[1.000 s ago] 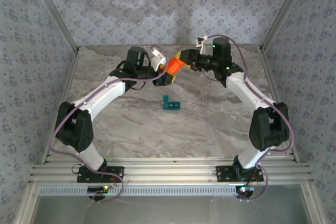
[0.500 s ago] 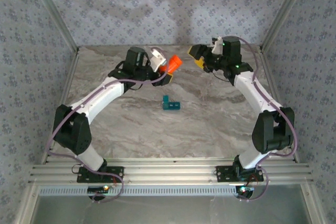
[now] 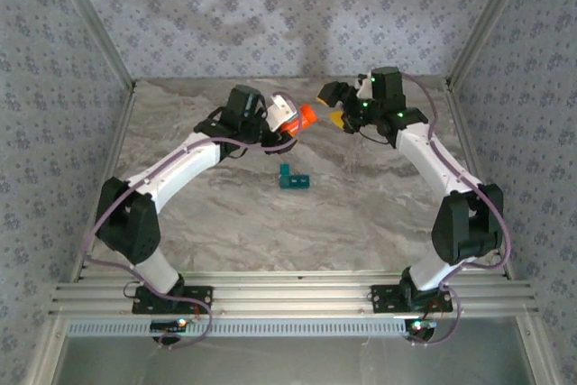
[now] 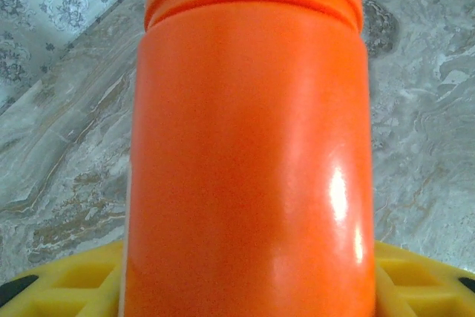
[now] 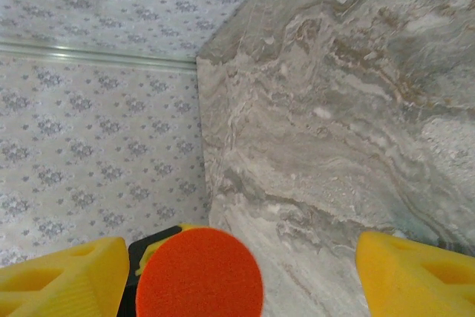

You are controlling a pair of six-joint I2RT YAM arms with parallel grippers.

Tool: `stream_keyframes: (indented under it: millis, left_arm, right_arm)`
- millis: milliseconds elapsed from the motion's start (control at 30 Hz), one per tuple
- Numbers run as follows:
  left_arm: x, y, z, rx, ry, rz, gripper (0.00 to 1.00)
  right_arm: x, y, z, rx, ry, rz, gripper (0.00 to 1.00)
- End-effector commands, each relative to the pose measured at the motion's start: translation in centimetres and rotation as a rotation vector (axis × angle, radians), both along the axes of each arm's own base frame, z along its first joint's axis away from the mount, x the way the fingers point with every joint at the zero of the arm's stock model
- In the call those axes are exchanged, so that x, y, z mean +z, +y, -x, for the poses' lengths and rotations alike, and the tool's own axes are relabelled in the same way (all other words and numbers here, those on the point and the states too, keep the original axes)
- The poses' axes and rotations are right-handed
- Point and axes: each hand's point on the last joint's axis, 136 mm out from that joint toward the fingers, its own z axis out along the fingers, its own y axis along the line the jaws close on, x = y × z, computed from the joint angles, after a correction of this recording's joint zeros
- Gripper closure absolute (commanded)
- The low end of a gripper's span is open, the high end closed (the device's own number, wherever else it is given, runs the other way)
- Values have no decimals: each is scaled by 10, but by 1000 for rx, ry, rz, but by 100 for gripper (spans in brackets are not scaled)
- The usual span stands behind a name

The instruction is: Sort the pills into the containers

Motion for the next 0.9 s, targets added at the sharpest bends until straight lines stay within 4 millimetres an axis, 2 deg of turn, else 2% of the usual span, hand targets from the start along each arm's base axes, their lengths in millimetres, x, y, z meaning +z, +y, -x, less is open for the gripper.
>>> stream_keyframes:
  millis: [0, 367, 633, 733, 867]
  left_arm:
    - [15, -7, -2, -25, -46, 2, 100]
    - [15, -12, -1, -33, -44, 5, 100]
    - [17, -14, 0, -34, -47, 14, 100]
    - [17, -14, 0, -35, -46, 16, 100]
    - [15, -14, 0, -32, -46, 11, 100]
  right_arm:
    - [7, 12, -1, 12, 3, -6, 18]
    - [-2, 38, 7, 72, 31, -2, 22]
    - [-1, 42, 12, 90, 20, -4, 36]
    - [-2, 39, 13, 83, 21, -5, 36]
    - [1, 34, 12, 69, 12, -7, 27]
